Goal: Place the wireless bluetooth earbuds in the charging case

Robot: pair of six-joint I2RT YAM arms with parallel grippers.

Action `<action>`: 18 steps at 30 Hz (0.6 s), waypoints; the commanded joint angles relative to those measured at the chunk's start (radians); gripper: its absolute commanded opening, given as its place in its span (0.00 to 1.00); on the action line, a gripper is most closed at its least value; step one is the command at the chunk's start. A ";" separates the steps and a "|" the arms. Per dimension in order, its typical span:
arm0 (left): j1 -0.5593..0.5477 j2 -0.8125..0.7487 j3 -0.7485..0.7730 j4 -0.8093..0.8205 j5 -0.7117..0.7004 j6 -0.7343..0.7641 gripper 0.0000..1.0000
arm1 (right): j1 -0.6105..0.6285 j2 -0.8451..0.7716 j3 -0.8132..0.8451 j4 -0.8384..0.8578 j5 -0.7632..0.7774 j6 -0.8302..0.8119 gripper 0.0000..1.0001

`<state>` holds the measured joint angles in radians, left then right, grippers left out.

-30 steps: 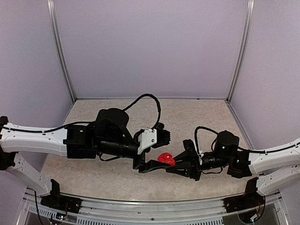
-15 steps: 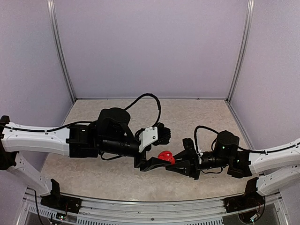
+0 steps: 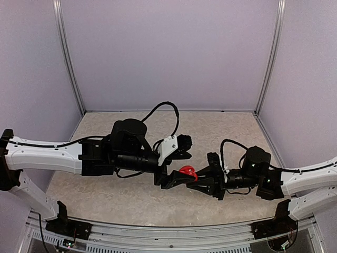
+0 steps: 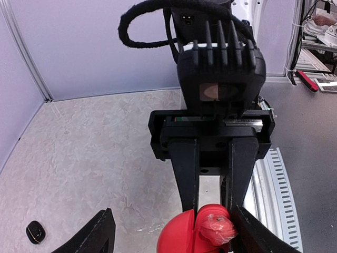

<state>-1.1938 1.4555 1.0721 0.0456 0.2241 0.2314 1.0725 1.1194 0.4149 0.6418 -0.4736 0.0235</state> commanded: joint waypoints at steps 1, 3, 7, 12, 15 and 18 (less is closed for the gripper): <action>0.044 0.008 -0.010 0.036 -0.037 -0.035 0.77 | 0.024 -0.037 0.007 0.047 -0.064 -0.013 0.00; 0.045 0.008 -0.018 0.037 -0.027 -0.035 0.80 | 0.024 -0.044 0.004 0.049 -0.057 -0.014 0.00; 0.046 0.006 -0.036 0.047 0.003 -0.031 0.84 | 0.026 -0.061 -0.001 0.061 -0.045 -0.013 0.00; 0.056 -0.001 -0.061 0.080 0.036 -0.045 0.87 | 0.023 -0.081 -0.010 0.075 -0.046 -0.013 0.00; 0.061 0.004 -0.067 0.085 0.042 -0.045 0.87 | 0.024 -0.088 -0.011 0.077 -0.051 -0.012 0.00; 0.061 0.009 -0.072 0.084 0.054 -0.041 0.87 | 0.025 -0.090 -0.012 0.082 -0.051 -0.009 0.00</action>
<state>-1.1629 1.4555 1.0302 0.1463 0.2974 0.1833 1.0737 1.0657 0.4065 0.6456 -0.4706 0.0200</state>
